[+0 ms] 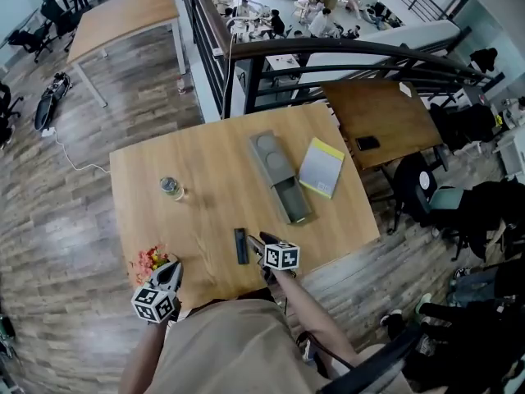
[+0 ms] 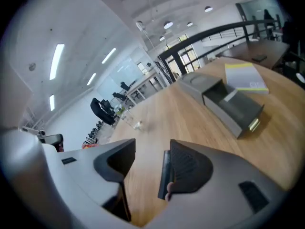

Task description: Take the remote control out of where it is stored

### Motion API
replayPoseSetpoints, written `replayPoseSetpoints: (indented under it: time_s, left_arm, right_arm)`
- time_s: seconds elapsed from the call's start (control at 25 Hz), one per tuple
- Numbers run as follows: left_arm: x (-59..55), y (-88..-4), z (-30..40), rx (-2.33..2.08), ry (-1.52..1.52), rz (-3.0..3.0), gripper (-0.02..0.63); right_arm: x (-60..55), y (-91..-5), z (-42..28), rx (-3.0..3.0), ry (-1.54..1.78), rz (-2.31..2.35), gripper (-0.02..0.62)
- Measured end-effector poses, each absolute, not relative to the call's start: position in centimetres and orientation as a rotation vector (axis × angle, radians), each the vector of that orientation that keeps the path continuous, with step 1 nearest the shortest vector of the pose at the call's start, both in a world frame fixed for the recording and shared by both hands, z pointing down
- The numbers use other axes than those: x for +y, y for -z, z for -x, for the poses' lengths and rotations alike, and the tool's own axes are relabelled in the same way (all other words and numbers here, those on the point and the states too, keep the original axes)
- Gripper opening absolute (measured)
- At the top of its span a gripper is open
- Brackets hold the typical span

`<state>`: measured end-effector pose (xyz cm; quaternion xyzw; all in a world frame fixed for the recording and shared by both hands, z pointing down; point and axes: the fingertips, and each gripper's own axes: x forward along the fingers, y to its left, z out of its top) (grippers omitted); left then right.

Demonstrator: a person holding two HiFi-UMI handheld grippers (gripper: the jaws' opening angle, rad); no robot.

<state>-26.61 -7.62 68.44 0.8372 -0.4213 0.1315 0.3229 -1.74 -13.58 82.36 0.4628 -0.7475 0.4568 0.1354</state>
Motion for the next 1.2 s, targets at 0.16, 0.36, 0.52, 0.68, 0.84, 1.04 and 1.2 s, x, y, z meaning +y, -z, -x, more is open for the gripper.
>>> replayPoseSetpoints:
  time_s: [0.16, 0.36, 0.52, 0.68, 0.84, 1.04, 1.2]
  left_arm:
    - [-8.6, -66.7, 26.1, -1.107, -0.281, -2.223, 0.0]
    - [-9.4, -65.0, 26.0, -1.114, -0.239, -2.241, 0.0]
    - [-10.3, -63.9, 25.7, -1.138, -0.195, -2.237, 0.0]
    - [-11.0, -62.7, 25.0, -1.157, -0.167, -2.236, 0.0]
    - [-11.7, -60.6, 23.8, -1.177, -0.129, -2.254, 0.0]
    - [-13.3, -56.1, 22.2, -1.215, -0.042, -2.29, 0.0]
    - [-14.5, -52.5, 20.5, -1.249, 0.044, -2.334, 0.0]
  right_arm:
    - [-14.0, -75.0, -0.1, -2.335, -1.122, -1.433, 0.224]
    - [-14.6, -69.7, -1.9, -2.449, -1.02, -1.534, 0.222]
    - [-15.4, -66.9, -3.1, -2.505, -0.945, -1.579, 0.221]
    - [-16.1, -64.1, -3.9, -2.565, -0.866, -1.59, 0.221]
    - [-16.5, -60.6, -4.6, -2.637, -0.765, -1.589, 0.221]
    - [-17.2, -55.2, -5.5, -2.742, -0.612, -1.561, 0.219]
    - [-17.4, -51.1, -6.7, -2.819, -0.49, -1.532, 0.219]
